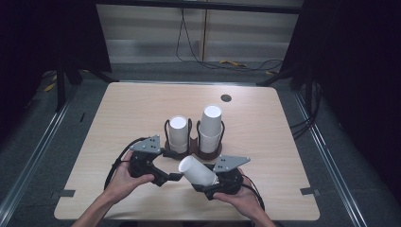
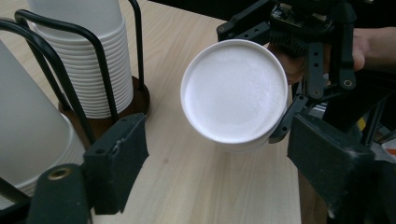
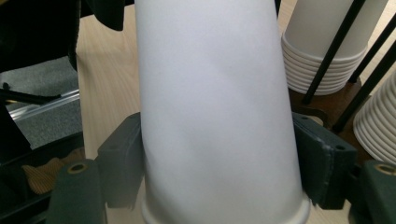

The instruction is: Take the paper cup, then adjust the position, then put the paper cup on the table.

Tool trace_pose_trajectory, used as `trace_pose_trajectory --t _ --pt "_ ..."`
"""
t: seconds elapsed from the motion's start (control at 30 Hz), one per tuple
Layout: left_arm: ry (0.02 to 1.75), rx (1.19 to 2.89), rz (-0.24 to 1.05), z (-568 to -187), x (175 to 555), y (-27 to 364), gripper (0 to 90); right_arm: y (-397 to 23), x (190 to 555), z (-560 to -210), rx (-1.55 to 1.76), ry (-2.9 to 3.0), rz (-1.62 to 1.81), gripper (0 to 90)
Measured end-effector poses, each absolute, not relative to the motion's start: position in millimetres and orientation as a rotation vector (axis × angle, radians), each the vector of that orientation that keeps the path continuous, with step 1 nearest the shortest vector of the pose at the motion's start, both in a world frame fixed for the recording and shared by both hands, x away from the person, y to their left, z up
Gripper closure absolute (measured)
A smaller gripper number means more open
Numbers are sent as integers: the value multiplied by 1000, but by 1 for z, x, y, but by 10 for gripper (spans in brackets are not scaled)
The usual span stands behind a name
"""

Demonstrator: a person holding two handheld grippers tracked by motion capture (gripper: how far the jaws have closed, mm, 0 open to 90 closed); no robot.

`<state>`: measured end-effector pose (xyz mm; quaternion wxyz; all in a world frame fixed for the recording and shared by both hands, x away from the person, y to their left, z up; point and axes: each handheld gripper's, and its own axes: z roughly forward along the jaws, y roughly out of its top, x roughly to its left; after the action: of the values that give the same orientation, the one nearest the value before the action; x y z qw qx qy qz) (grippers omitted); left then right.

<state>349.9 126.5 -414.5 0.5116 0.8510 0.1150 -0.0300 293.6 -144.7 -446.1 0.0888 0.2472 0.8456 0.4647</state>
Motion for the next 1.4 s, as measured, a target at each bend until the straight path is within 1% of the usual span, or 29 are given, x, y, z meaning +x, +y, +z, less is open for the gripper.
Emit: trace_pose_trajectory --t 0.33,0.43,0.57,0.67,0.93,1.13,1.27,1.4 --pt "239 2060 -72 -413 350 129 212 -145 297 -445 741 2567 1319 273" --pt "235 2079 -47 -413 349 129 161 -142 297 -445 737 2587 1276 275" --pt "224 2109 -31 -413 348 128 163 -140 299 -443 730 2611 1253 278" --pt "192 2125 -43 -414 349 128 157 -139 300 -442 707 2632 1221 279" --pt "180 2179 -8 -416 350 127 167 -136 303 -442 684 2689 1130 282" --pt "179 2193 -21 -418 349 124 167 -131 305 -443 663 2715 1089 282" --pt "180 2214 -4 -417 349 123 168 -129 305 -443 636 2729 1057 284" --pt "146 2242 8 -416 348 122 176 -127 305 -441 607 2749 1017 285"
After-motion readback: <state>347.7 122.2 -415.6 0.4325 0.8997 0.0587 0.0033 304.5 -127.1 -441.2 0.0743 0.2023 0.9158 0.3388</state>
